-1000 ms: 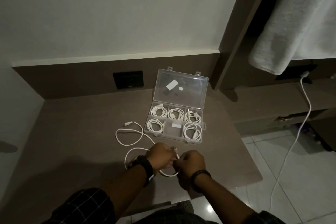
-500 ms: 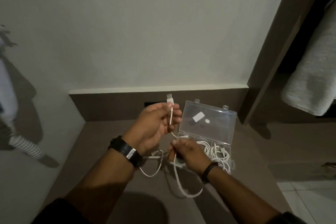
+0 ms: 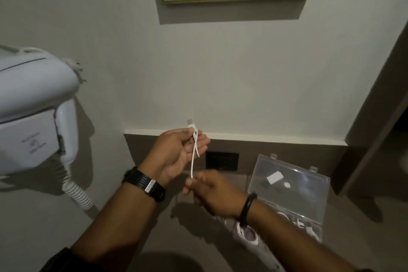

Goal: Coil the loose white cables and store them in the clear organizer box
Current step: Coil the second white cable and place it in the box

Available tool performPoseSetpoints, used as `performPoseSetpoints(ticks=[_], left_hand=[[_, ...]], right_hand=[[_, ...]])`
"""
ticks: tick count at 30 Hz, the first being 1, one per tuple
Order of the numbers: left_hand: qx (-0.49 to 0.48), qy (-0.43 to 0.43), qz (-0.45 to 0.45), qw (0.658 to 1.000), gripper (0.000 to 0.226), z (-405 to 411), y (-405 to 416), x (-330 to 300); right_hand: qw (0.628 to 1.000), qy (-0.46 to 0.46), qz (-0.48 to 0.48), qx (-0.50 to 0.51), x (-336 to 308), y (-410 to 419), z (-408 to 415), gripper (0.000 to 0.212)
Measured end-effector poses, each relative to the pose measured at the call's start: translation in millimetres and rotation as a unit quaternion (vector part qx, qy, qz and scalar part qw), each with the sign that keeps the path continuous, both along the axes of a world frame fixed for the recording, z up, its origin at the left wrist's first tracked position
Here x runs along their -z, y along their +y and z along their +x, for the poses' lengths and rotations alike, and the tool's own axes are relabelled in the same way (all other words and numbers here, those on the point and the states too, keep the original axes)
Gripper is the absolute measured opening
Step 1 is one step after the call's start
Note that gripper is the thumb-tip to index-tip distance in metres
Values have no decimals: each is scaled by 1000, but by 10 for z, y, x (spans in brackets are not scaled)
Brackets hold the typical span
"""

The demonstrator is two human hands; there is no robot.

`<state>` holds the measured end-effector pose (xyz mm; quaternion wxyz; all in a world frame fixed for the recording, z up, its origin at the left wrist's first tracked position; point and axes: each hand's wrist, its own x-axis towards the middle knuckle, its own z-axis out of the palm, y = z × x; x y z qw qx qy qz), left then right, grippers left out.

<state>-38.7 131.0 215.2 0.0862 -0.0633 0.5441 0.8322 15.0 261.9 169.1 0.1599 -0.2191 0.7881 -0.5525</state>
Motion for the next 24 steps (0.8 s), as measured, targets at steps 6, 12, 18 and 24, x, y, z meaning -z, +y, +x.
performPoseSetpoints(ticks=[6,12,18,24], left_hand=[[145,31,-1,989,25,114,5,-209],[172,12,-101,980,24,125,-23,-100],[-67,136,-349,925,32,-143,193,-11],[-98,64,-127,985,23,-278,46,-93]], right_hand=[[978,116,173,26,80,130,-389,31],[903,244,334,117,-646,625,-1052,34],[879,274,319,226,-861,402,-890,44],[945,248,164,139,-769,128,-374,45]])
